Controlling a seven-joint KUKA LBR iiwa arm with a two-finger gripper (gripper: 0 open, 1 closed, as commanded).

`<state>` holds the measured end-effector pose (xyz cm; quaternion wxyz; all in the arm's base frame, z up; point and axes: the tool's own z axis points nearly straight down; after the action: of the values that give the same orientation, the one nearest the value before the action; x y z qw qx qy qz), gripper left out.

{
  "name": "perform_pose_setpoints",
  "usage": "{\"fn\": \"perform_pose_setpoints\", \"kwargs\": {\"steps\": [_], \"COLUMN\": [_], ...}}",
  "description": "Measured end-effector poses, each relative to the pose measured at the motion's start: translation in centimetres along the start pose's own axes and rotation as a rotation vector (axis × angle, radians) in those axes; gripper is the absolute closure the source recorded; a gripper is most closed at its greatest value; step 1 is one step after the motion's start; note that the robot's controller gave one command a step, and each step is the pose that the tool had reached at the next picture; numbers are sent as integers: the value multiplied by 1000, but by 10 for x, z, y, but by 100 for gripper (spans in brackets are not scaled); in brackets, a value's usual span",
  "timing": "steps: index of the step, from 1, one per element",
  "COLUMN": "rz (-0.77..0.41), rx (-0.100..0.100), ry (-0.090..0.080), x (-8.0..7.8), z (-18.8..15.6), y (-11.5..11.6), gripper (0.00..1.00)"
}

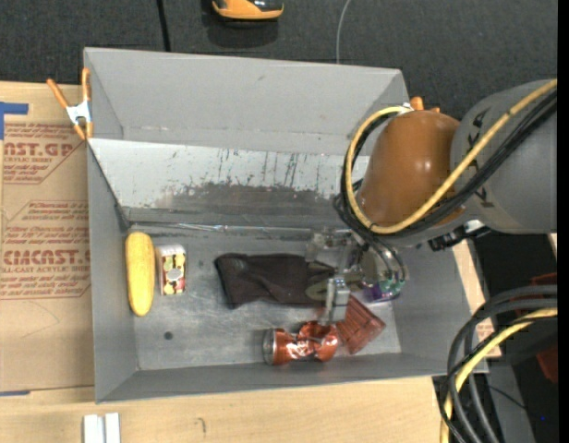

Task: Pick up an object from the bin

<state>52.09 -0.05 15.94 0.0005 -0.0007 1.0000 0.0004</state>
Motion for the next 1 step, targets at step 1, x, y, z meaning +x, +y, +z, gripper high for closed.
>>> {"fn": "perform_pose_setpoints", "kwargs": {"steps": [1], "rz": [0], "rx": [0], "ry": [0], "x": [0], "z": [0], "y": [0], "gripper": [0]}}
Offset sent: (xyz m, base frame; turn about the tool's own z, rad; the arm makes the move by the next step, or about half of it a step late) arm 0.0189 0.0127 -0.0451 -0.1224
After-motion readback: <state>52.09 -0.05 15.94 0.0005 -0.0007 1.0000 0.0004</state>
